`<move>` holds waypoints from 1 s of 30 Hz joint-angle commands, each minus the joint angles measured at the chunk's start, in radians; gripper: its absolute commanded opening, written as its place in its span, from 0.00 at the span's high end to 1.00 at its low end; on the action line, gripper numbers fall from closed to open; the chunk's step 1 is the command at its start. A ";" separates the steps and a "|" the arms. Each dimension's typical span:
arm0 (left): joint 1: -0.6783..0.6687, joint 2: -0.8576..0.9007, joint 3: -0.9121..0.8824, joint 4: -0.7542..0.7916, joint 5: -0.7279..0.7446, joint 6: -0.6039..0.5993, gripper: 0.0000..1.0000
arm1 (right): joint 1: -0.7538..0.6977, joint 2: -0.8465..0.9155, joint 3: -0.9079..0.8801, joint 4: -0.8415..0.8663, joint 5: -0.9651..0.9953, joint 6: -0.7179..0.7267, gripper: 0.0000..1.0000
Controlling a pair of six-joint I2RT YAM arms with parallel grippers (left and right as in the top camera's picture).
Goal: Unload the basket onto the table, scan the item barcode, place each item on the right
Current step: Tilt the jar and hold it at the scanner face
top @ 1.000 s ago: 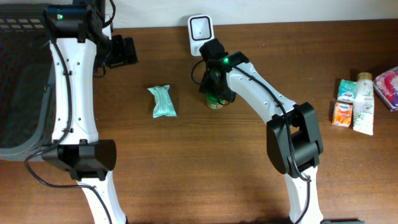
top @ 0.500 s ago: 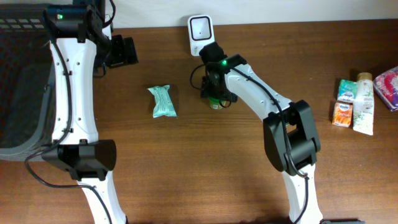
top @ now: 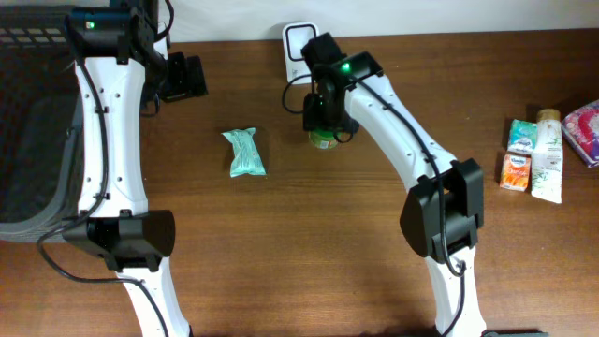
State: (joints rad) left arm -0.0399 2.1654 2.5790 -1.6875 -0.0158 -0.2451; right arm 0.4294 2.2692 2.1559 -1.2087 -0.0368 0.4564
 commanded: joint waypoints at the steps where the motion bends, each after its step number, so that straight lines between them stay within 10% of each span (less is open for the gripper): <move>1: -0.003 -0.017 0.006 0.000 -0.007 0.012 0.01 | -0.057 -0.040 0.029 -0.092 -0.200 -0.188 0.37; 7: -0.003 -0.017 0.006 -0.001 -0.007 0.012 0.01 | -0.191 -0.040 0.029 -0.185 -0.837 -0.355 0.37; 11: -0.003 -0.017 0.006 0.000 -0.007 0.012 0.01 | -0.275 -0.039 0.029 -0.026 -1.143 -0.131 0.39; 21: -0.003 -0.017 0.006 -0.001 -0.007 0.012 0.01 | -0.306 -0.040 0.029 0.480 -1.141 0.686 0.43; 30: -0.003 -0.017 0.006 -0.001 -0.007 0.012 0.01 | -0.304 -0.039 0.029 0.526 -1.114 0.726 0.43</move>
State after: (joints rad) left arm -0.0399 2.1654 2.5790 -1.6871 -0.0162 -0.2451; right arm 0.1196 2.2692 2.1635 -0.6930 -1.1355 1.1748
